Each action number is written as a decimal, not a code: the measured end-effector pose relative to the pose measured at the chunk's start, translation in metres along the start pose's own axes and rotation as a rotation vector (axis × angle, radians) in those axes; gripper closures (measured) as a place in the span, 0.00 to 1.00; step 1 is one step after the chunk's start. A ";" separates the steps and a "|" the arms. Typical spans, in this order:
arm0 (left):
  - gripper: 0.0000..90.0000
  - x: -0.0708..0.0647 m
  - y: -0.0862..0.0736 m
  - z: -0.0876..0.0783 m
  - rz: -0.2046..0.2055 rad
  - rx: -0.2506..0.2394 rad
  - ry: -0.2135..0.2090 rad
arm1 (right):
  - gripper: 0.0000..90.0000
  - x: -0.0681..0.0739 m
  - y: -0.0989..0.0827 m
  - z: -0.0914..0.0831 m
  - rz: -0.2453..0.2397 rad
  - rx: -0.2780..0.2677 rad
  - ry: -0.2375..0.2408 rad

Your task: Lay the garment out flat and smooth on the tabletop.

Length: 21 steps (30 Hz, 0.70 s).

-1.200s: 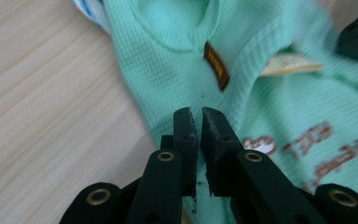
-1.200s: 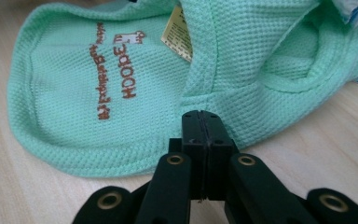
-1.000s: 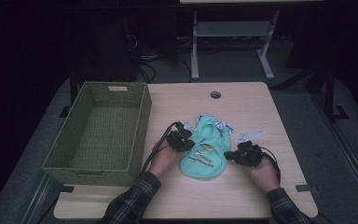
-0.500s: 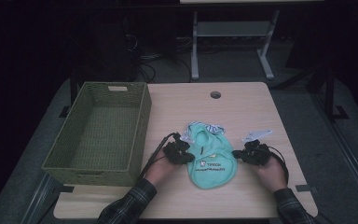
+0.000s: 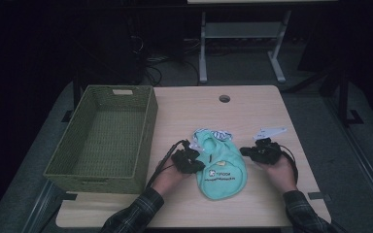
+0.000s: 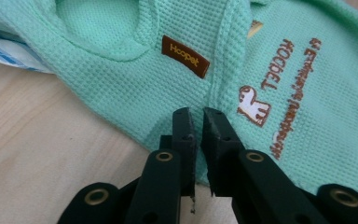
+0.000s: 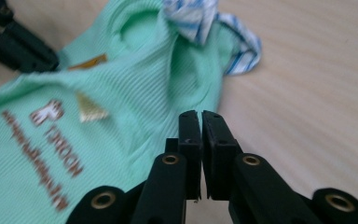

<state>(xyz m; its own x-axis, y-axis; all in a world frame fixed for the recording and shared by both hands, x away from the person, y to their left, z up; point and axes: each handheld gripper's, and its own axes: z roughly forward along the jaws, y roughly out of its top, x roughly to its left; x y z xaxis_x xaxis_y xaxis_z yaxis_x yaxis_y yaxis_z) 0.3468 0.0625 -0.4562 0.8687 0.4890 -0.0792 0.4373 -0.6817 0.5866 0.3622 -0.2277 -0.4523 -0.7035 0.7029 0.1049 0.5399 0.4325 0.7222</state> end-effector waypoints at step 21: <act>0.95 0.001 -0.002 0.001 -0.001 -0.014 0.001 | 0.92 -0.008 0.017 0.036 0.025 0.022 0.080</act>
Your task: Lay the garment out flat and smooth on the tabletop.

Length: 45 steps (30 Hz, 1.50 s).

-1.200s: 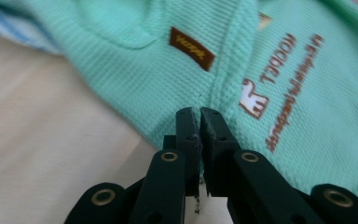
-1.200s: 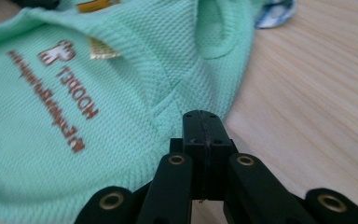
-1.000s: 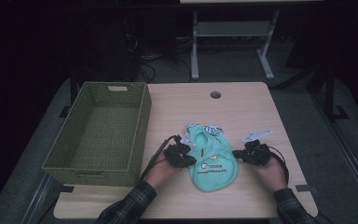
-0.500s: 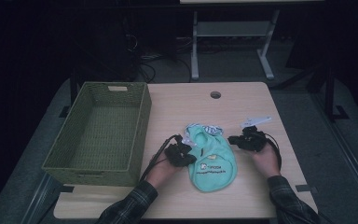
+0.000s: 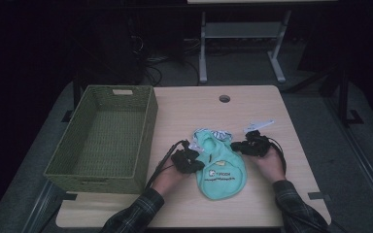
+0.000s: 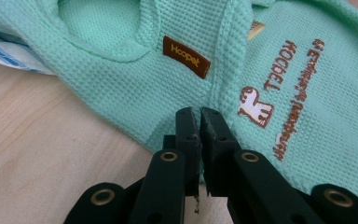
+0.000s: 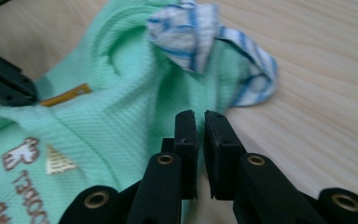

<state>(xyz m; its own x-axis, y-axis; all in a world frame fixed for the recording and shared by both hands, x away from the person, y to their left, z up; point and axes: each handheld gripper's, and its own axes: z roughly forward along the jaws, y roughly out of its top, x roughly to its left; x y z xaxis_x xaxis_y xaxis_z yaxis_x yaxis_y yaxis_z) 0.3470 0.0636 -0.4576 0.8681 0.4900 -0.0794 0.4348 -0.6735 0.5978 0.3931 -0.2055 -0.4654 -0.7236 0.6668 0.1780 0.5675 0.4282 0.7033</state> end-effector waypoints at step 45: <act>0.95 0.000 -0.001 0.000 0.010 -0.006 0.002 | 0.99 -0.009 0.024 0.027 -0.017 0.001 -0.009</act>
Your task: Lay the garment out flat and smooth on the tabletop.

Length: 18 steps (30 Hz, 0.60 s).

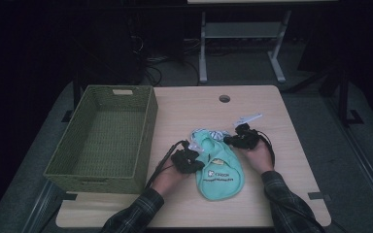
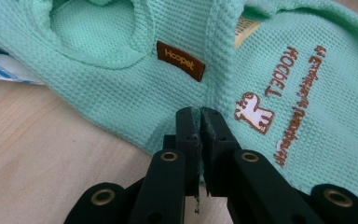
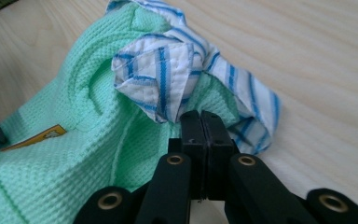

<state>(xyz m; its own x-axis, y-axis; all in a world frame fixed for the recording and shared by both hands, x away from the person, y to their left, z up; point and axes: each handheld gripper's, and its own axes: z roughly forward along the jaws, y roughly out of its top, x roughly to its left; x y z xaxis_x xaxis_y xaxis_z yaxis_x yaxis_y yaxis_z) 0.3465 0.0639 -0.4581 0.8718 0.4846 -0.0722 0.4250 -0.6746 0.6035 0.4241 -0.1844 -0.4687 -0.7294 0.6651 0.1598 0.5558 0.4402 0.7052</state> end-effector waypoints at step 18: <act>0.91 0.002 0.000 0.000 -0.032 -0.012 0.004 | 0.91 -0.023 -0.004 -0.021 -0.001 0.009 -0.145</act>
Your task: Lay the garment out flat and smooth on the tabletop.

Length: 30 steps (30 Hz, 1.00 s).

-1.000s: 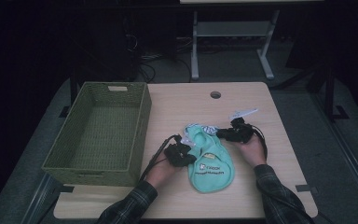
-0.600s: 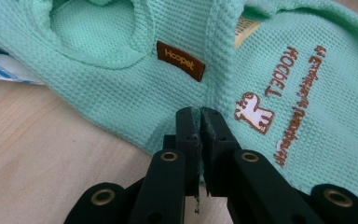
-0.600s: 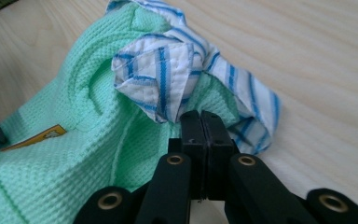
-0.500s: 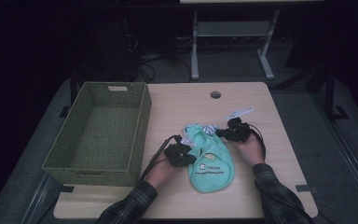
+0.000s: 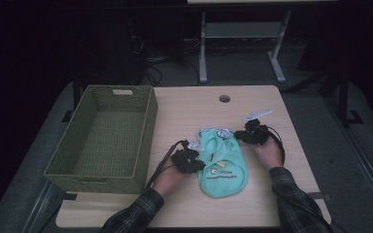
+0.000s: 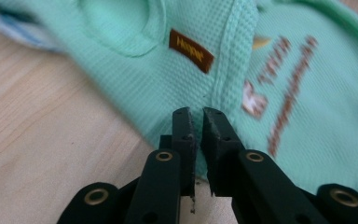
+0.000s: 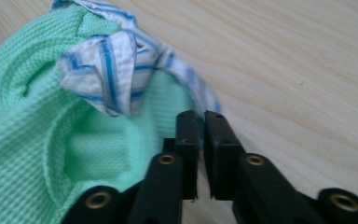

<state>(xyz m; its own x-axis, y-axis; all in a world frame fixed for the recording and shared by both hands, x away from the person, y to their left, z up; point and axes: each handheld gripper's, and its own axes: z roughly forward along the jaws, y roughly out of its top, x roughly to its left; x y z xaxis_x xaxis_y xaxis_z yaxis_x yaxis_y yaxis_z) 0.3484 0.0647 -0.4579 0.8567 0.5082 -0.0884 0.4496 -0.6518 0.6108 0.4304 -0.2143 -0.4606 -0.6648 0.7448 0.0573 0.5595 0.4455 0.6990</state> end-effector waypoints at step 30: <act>0.92 -0.002 0.009 0.007 0.030 0.011 0.027 | 1.00 0.036 -0.035 -0.017 -0.054 0.020 0.098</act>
<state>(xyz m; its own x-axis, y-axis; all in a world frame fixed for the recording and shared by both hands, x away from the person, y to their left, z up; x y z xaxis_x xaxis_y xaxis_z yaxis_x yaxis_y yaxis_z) 0.3524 0.0541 -0.4579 0.8627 0.5035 -0.0486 0.4267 -0.6728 0.6044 0.3780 -0.2117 -0.4708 -0.7389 0.6678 0.0905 0.5310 0.4943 0.6883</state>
